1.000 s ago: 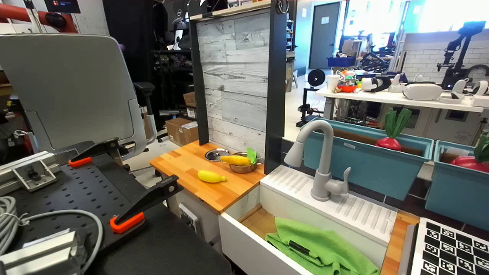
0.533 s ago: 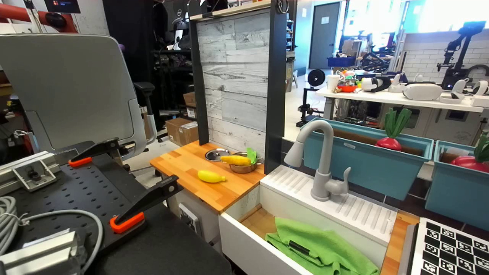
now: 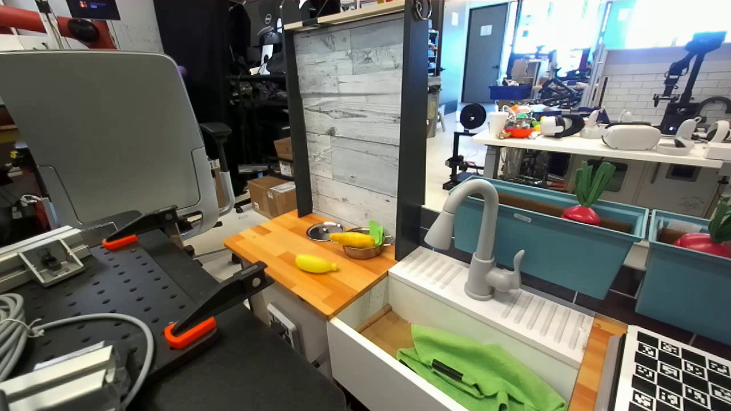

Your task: Turn the faucet to the left

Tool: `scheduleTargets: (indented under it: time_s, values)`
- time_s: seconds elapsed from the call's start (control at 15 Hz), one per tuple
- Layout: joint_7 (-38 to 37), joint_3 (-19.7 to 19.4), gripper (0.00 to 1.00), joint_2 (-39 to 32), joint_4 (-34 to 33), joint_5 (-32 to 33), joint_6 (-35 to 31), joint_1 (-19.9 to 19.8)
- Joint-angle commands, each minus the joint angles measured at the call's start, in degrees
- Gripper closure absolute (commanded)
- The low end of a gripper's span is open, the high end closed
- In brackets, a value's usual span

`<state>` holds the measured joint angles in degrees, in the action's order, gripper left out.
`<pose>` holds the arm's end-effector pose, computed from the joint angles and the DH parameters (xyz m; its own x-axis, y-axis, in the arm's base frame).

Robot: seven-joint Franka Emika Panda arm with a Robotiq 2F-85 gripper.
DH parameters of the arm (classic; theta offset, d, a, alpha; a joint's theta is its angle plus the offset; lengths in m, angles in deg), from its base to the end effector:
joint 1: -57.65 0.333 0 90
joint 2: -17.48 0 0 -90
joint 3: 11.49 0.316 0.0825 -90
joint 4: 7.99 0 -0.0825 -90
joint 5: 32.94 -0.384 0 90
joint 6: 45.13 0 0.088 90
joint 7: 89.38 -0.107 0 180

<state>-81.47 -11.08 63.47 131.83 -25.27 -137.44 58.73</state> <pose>0.3041 -0.0054 0.5602 0.9852 0.1650 -0.0457 0.1697 -0.9764 0.1332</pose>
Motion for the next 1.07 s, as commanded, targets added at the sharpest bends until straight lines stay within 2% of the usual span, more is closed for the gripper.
scheduleTargets:
  time_s: [0.0, 0.87, 1.0]
  values:
    - [-0.4, -0.4, 0.00, -0.1, -0.2, 0.3, 0.2, 0.7]
    - [-0.4, -0.4, 0.00, -0.1, -0.2, 0.3, 0.2, 0.7]
    - [-1.5, -0.8, 0.00, -0.7, 0.4, 0.1, -1.7, 0.1]
